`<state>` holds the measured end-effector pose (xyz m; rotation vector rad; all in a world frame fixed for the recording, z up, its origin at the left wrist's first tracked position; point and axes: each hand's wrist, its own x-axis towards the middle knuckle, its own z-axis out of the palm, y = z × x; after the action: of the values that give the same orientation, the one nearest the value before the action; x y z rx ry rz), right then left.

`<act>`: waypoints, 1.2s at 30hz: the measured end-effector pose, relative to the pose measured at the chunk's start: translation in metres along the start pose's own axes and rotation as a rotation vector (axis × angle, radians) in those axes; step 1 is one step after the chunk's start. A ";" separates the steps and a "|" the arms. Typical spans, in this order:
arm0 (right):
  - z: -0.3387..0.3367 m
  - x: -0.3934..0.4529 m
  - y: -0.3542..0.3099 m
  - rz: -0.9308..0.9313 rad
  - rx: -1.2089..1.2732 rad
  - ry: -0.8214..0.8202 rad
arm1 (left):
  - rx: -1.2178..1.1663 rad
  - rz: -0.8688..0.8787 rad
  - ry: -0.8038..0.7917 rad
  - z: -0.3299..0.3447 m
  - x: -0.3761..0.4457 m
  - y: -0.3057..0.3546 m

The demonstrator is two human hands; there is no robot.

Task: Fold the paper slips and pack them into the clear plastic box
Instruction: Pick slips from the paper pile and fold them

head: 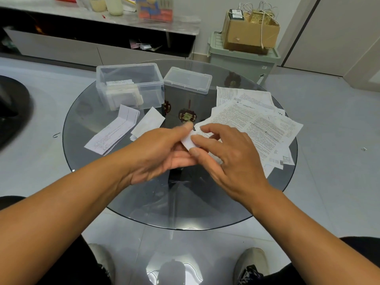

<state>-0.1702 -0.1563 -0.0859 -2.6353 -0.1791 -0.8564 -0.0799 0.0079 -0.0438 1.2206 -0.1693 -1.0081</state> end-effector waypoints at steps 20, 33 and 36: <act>-0.026 0.017 0.008 0.623 0.337 -0.260 | 1.396 0.230 0.590 -0.055 0.003 0.017; -0.035 0.012 -0.018 0.301 -0.313 -0.649 | 1.665 0.720 0.623 -0.035 0.008 0.007; -0.036 0.011 -0.018 0.277 -0.290 -0.646 | 1.649 0.827 0.326 -0.031 0.007 0.000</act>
<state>-0.1851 -0.1535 -0.0472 -3.0208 0.1609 0.0861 -0.0567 0.0243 -0.0584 2.3989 -1.2953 0.3114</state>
